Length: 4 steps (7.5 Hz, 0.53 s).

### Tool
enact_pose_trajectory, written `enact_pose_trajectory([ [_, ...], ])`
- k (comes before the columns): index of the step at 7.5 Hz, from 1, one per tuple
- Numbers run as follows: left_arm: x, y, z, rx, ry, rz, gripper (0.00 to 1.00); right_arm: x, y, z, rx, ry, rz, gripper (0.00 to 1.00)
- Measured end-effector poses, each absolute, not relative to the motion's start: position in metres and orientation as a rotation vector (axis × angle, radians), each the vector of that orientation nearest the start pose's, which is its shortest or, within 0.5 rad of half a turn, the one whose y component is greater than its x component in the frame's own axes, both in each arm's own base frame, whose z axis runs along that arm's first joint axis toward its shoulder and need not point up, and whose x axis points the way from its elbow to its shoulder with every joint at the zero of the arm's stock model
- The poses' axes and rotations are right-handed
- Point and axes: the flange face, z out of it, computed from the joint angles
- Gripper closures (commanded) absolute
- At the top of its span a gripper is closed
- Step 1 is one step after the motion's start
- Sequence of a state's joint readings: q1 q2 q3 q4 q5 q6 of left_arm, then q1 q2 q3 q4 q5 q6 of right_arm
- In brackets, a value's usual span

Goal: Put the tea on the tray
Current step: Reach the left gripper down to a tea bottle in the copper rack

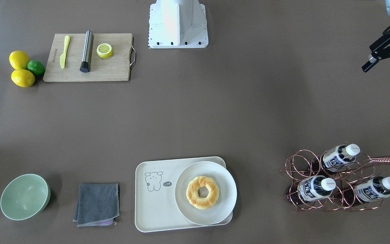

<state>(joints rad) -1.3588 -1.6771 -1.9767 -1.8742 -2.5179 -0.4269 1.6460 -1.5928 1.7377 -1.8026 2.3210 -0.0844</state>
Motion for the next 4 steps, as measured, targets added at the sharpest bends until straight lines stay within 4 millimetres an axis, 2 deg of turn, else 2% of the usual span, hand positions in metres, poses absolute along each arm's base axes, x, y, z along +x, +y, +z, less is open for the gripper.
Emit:
enact_pose_trajectory([
  [2, 0.099, -0.5, 0.33, 0.443, 1.047, 0.178, 0.02, 0.1, -0.461, 0.623, -0.042, -0.755, 0.031, 0.0],
  [3, 0.13, -0.505, 0.322, 0.463, 0.975, 0.17, 0.02, 0.1, -0.458, 0.627, -0.05, -0.756, 0.034, 0.0],
  [4, 0.159, -0.515, 0.305, 0.461, 0.906, 0.12, 0.02, 0.1, -0.455, 0.631, -0.056, -0.757, 0.037, 0.0],
])
